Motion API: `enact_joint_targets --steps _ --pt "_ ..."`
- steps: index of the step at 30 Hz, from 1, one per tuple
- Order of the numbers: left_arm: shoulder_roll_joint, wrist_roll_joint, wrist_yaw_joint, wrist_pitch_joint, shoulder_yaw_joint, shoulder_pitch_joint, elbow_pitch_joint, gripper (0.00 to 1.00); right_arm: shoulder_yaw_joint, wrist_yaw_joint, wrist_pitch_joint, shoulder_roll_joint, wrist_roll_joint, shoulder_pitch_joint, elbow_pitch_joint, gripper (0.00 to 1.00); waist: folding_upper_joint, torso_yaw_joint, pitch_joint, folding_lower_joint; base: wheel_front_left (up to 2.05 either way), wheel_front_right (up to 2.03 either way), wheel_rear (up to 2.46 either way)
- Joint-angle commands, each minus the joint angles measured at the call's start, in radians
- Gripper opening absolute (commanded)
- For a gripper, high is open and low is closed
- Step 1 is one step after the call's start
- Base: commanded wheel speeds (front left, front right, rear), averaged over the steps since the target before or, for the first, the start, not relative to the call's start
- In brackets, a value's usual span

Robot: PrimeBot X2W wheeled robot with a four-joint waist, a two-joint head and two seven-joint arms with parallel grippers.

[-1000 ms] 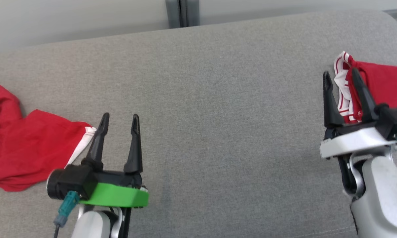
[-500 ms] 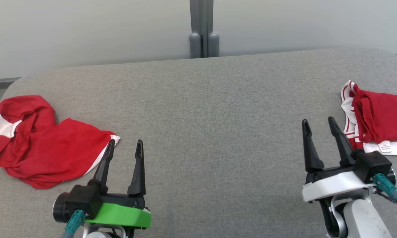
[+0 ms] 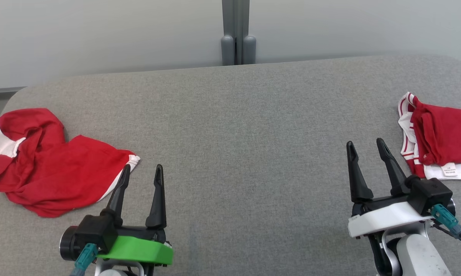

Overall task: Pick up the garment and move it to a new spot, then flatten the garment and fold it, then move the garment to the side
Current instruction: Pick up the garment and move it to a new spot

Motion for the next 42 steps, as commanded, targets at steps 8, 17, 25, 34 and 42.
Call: enact_joint_targets --steps 8,17,25,34,42 --pt "0.001 0.006 0.003 0.000 0.004 -0.014 0.006 1.00 0.000 -0.001 -0.003 0.000 0.019 0.006 -0.003 1.00 0.0000 0.004 0.005 0.0000 0.00 0.00 0.00" --pt "0.002 0.002 0.013 0.000 0.007 -0.032 0.008 1.00 0.015 -0.001 -0.003 0.000 0.033 0.004 0.021 1.00 0.0000 0.076 0.019 0.0000 0.00 0.00 0.00" --pt "0.002 0.008 0.020 0.000 0.031 -0.040 0.002 1.00 0.073 -0.001 -0.003 -0.001 0.048 -0.015 0.049 1.00 0.0000 0.214 0.024 0.0000 0.00 0.00 0.00" --pt "0.002 0.016 0.017 0.000 0.058 -0.010 0.003 1.00 0.126 -0.001 -0.003 -0.001 0.068 -0.019 0.081 1.00 0.0000 0.347 0.004 0.0000 0.00 0.00 0.00" --pt "0.002 0.029 0.011 0.000 0.076 0.014 -0.001 1.00 0.147 -0.001 -0.003 -0.001 0.086 -0.007 0.092 1.00 0.0000 0.392 -0.016 0.0000 0.00 0.00 0.00"
